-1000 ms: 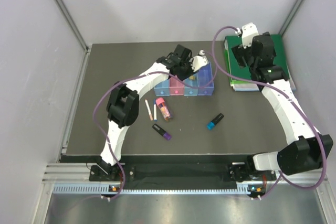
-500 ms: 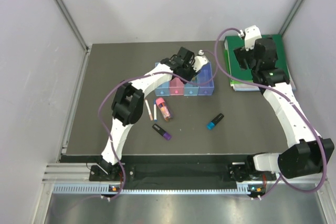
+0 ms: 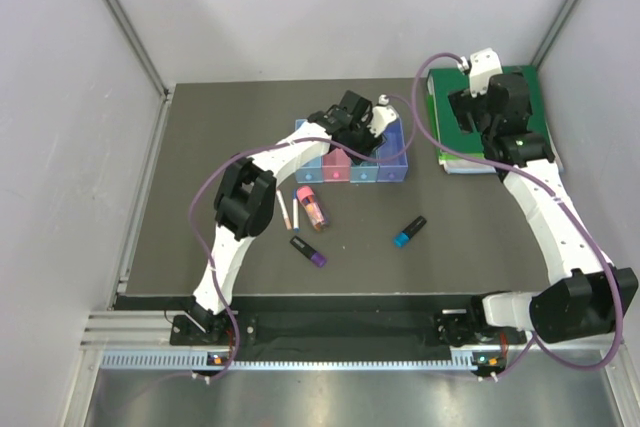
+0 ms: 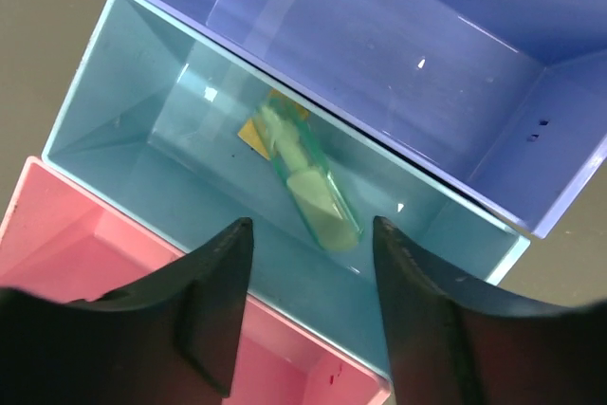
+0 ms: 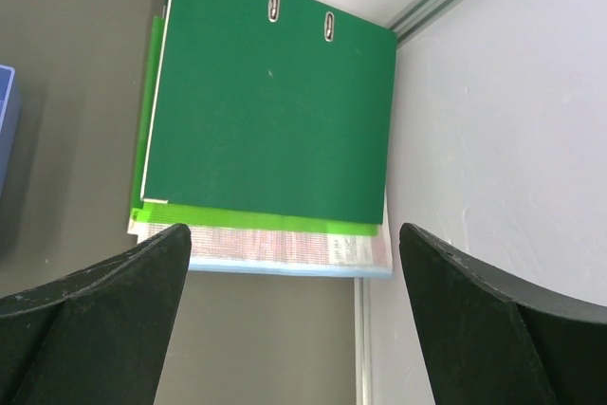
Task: Sort the stationery into containers
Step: Place the stationery in the storage box, then pick up the pen from the center of the board.
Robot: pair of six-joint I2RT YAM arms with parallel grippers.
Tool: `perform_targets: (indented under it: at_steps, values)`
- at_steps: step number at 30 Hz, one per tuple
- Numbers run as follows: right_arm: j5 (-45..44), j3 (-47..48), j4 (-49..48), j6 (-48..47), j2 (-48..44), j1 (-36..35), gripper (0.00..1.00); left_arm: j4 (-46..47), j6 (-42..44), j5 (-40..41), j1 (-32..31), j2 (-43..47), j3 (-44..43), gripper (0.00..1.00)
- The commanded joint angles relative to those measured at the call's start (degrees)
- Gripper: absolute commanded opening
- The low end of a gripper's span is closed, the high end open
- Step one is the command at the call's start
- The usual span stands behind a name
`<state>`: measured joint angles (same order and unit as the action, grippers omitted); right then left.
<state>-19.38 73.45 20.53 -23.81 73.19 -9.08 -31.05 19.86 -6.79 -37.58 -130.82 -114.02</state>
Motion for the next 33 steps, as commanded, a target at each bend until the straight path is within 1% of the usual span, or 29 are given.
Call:
perform_targets:
  at_steps: [1,6,12,14,15,16,17,18,19,20,21,22,23,24,25,26,27,30,31,32,33]
  values:
    - [0.57,-0.76,-1.99,0.79,-2.26,0.73,0.91,1.51,-0.79,0.28,-0.21,2.85,-1.03,0.6]
    - [0.65,-1.2,-1.64,0.61,-3.05,0.91,0.91,2.74,0.09,1.95,-0.21,4.7,-0.68,0.6]
    - [3.55,-2.26,1.34,0.96,-4.19,0.82,0.91,2.75,3.25,1.87,-0.21,12.42,1.33,0.6]
    - [5.21,-2.52,3.01,1.22,-4.81,0.73,0.91,2.57,6.15,1.43,-0.21,17.34,5.81,0.6]
    - [6.36,-2.52,3.8,1.23,-4.98,0.82,0.91,2.57,7.2,1.43,-0.21,21.27,7.74,0.6]
    - [7.67,-2.52,5.81,1.23,-5.25,0.82,0.91,2.75,8.87,1.69,-0.21,23.4,12.02,0.6]
    - [10.91,-2.52,7.22,0.36,-5.42,0.82,0.91,2.57,9.93,1.78,-0.21,25.51,14.24,0.61]
    - [12.59,-2.52,8.8,-0.35,-5.51,0.82,0.91,1.88,12.29,1.6,-0.21,29.8,16.44,0.61]
    - [14.44,-2.7,11.78,-1.14,-5.43,0.65,0.91,1.69,13.44,1.6,-0.3,31.93,21.42,0.61]
    - [17.5,-2.96,13.29,-2.97,-5.42,0.56,0.91,1.69,14.67,1.95,-0.3,34.21,24.08,0.61]
    - [19.01,-3.14,14.96,-4.12,-5.42,0.47,0.91,1.61,17.21,2.82,-0.47,38.58,26.71,0.61]
    - [20.76,-3.4,17.76,-6.31,-5.08,0.03,0.92,1.6,18.62,3.35,-0.56,40.89,32.14,0.66]
    - [23.13,-3.66,18.92,-7.29,-5.16,-0.23,0.93,1.78,19.77,4.23,-0.65,42.91,34.71,0.68]
    - [24.37,-3.75,20.15,-8.52,-5.07,-0.5,0.93,1.87,22.3,4.93,-0.65,46.76,37.26,0.7]
    - [25.34,-3.67,22.33,-10.18,-4.9,-1.37,0.93,1.78,23.55,6.25,-0.74,48.54,41.99,0.7]
    - [26.57,-3.67,23.23,-10.72,-4.81,-2.16,0.95,1.78,24.43,6.26,-0.74,50.3,44.04,0.73]
    - [26.84,-3.58,24.1,-11.25,-4.64,-2.95,0.95,1.61,25.48,8.35,-0.74,53.19,47.28,0.73]
    - [26.67,-3.14,26.04,-11.17,-3.93,-7.6,0.97,-0.76,26.81,9.77,-0.74,58.2,50.64,0.77]
    - [26.58,-2.7,26.74,-10.3,-3.5,-10.75,0.99,-1.64,26.81,10.56,-0.82,59.44,52.3,0.82]
    - [26.41,-2.61,26.75,-9.51,-3.14,-12.35,0.99,-1.65,26.81,11.09,-0.74,61.81,53.19,0.86]
    - [26.23,-2.44,26.49,-8.63,-2.7,-13.84,1.0,-1.65,26.64,11.44,-0.74,62.87,54.68,0.87]
